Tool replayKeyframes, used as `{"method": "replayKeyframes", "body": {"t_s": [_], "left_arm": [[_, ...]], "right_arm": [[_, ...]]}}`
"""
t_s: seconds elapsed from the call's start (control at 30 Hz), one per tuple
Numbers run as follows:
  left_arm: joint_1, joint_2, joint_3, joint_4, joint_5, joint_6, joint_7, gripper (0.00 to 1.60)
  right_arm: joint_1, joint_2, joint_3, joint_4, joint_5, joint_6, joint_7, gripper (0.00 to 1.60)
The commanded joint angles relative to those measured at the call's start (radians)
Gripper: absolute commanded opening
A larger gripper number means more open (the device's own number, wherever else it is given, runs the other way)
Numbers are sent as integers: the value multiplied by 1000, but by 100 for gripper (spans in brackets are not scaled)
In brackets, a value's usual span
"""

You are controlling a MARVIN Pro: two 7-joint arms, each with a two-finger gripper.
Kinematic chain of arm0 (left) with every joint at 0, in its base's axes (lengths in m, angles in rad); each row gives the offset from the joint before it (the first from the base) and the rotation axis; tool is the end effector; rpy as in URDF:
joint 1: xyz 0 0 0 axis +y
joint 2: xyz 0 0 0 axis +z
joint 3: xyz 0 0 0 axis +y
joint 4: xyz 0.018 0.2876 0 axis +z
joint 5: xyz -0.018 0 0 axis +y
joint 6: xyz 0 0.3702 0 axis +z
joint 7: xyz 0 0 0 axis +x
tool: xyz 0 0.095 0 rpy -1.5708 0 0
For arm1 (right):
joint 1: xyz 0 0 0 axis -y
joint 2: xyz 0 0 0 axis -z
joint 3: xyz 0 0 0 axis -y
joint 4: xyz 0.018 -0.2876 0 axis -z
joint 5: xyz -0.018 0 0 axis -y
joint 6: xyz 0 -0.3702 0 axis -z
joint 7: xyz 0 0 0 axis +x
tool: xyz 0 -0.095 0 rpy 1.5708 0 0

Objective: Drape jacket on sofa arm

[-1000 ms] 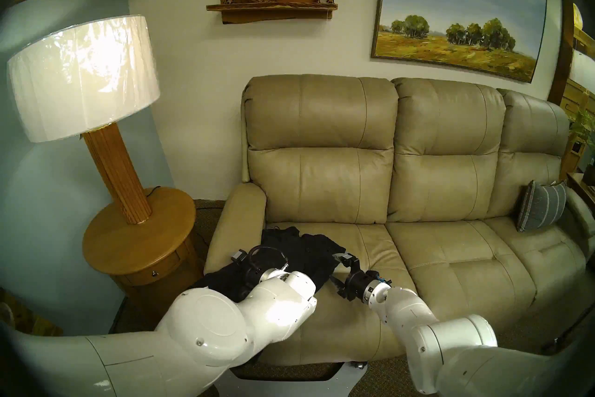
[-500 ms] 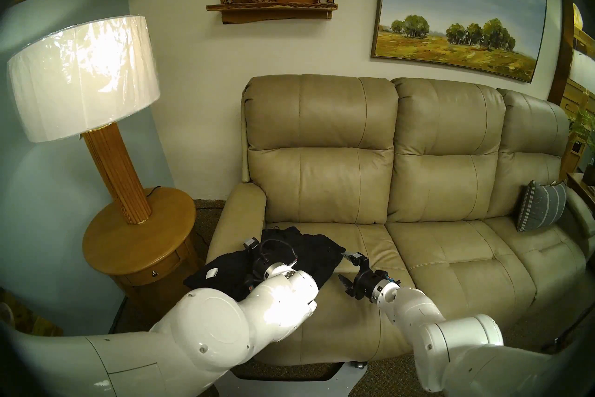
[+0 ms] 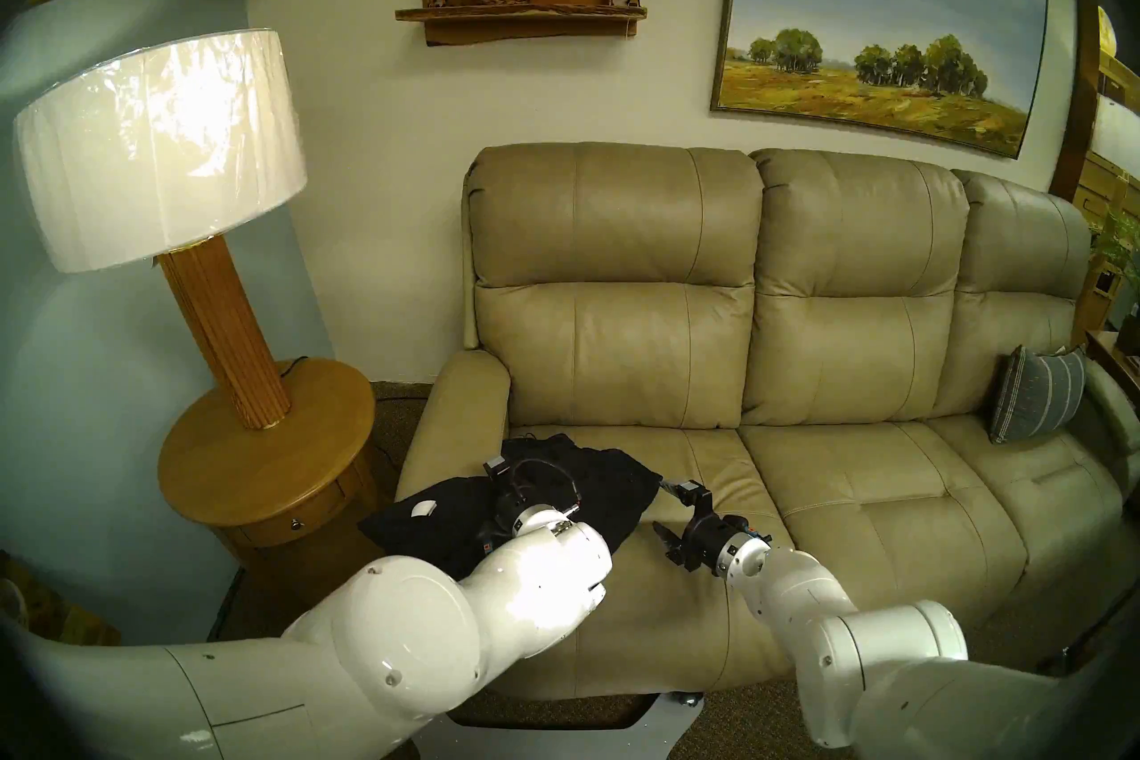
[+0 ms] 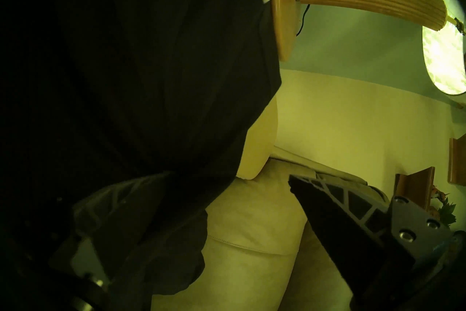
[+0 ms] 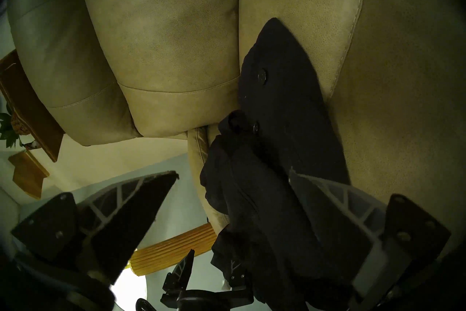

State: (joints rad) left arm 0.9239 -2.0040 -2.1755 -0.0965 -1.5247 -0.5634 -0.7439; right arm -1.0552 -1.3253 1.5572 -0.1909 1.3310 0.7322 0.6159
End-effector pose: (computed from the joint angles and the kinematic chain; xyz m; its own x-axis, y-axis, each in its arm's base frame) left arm 0.4659 -0.2173 -0.5029 -0.5103 0.8488 -0.1383 0.2755 0.3137 0.9087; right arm 0.4494 -0.1078 -0.5477 0.4816 -0.8481 -0.2209 -0.3843 0.0221 -0.9229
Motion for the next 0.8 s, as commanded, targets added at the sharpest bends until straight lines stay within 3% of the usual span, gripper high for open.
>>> {"method": "replayKeyframes", "body": {"t_s": [0.0,0.47,0.77], "left_arm": [[-5,-3,40,-3,40,20,39,160],[60,41,90,-3,93,20,132,160],[33,15,158,-3,155,47,141,160]], "right_arm": [[19,-32,0,-14,4,11,11,160],[18,-32,8,-8,-1,5,-2,160],[13,-55,10,-5,-3,7,-5,160]]}}
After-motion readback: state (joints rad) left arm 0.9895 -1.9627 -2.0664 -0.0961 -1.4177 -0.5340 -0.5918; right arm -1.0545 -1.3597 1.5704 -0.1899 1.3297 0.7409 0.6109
